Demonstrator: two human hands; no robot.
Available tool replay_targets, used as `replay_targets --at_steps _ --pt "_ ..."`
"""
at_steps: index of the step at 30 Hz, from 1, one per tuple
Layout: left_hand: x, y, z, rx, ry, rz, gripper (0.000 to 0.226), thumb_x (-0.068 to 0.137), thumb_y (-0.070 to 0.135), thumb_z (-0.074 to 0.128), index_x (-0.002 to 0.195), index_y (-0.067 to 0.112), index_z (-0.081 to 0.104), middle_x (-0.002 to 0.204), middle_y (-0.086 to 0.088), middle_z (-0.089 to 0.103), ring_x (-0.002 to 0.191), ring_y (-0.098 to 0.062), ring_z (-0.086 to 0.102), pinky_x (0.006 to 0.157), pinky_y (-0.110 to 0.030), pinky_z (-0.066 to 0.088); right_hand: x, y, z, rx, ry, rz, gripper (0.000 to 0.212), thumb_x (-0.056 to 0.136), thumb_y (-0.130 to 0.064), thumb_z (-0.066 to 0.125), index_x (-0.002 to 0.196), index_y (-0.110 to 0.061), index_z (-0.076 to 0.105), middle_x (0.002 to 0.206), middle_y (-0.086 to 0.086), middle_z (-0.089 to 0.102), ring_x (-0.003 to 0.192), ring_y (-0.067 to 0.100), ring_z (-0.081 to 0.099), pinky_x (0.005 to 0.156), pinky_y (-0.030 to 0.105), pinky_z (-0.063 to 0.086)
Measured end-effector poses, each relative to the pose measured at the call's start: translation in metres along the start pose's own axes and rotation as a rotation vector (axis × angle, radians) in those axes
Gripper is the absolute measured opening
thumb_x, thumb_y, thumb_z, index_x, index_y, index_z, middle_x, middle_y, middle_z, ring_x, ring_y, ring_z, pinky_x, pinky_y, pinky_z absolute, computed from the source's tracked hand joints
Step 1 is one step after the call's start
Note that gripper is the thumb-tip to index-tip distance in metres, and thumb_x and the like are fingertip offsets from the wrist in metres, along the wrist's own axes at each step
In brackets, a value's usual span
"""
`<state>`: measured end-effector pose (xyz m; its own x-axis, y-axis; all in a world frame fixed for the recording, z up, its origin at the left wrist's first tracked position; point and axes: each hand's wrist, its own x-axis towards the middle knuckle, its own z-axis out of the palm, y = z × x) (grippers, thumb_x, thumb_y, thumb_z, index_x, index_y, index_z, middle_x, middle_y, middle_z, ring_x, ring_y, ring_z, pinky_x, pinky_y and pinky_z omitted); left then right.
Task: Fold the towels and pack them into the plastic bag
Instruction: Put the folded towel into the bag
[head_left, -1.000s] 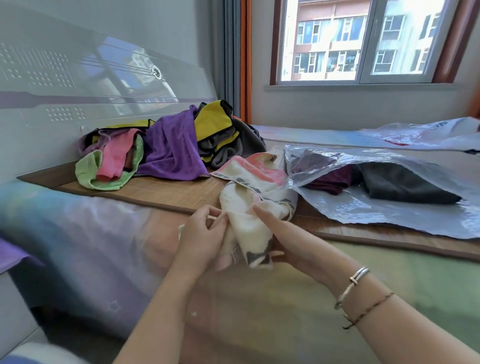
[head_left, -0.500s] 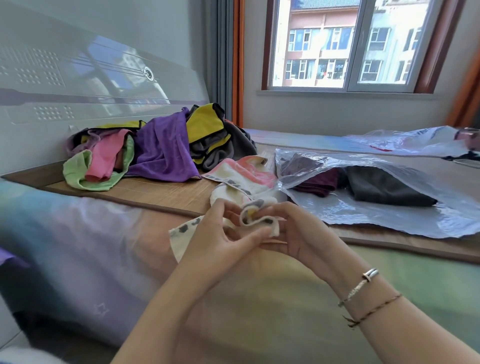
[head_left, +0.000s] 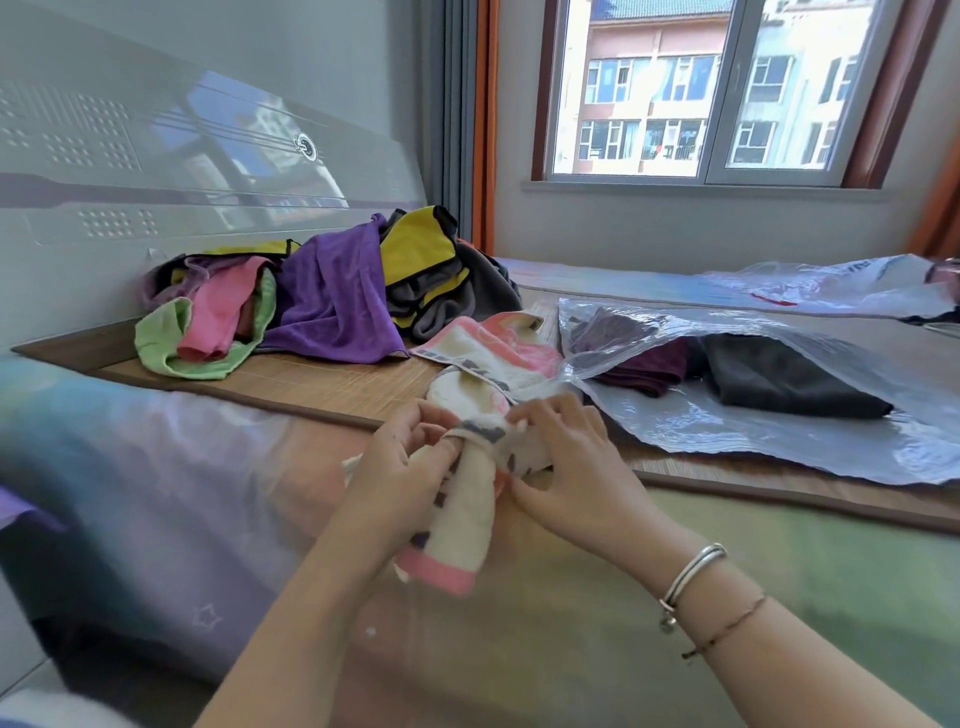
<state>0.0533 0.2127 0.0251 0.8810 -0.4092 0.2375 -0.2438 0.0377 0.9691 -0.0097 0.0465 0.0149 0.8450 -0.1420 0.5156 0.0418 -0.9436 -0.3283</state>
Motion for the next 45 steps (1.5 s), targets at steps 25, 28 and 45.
replay_targets --at_steps 25,28,45 --pt "0.041 -0.012 -0.032 0.112 0.234 0.048 0.006 0.082 0.021 0.075 0.076 0.021 0.074 0.07 0.007 0.069 0.069 -0.008 0.059 0.066 -0.021 0.046 0.045 -0.002 0.01 -0.025 0.113 0.153 0.019 0.094 -0.038 0.046 0.084 -0.023 0.053 0.084 -0.004 0.061 0.082 0.019 0.056 0.066 0.032 0.039" --pt "0.051 -0.017 -0.03 0.228 0.201 0.042 0.011 0.09 0.022 0.066 0.085 0.015 0.071 0.08 0.001 0.07 0.079 -0.017 0.062 0.074 -0.031 0.048 0.08 0.004 0.033 -0.072 0.034 0.119 0.02 0.092 -0.024 0.052 0.11 -0.016 0.054 0.115 0.004 0.055 0.108 0.024 0.051 0.083 0.034 0.043" --pt "0.054 -0.017 -0.024 0.11 0.211 0.027 0.005 0.087 0.012 0.066 0.089 0.012 0.071 0.087 0.001 0.072 0.081 -0.009 0.064 0.074 -0.021 0.048 0.104 -0.005 0.028 0.285 0.243 0.145 0.01 0.081 -0.005 0.049 0.083 -0.015 0.047 0.068 0.0 0.05 0.059 0.015 0.043 0.057 0.033 0.036"
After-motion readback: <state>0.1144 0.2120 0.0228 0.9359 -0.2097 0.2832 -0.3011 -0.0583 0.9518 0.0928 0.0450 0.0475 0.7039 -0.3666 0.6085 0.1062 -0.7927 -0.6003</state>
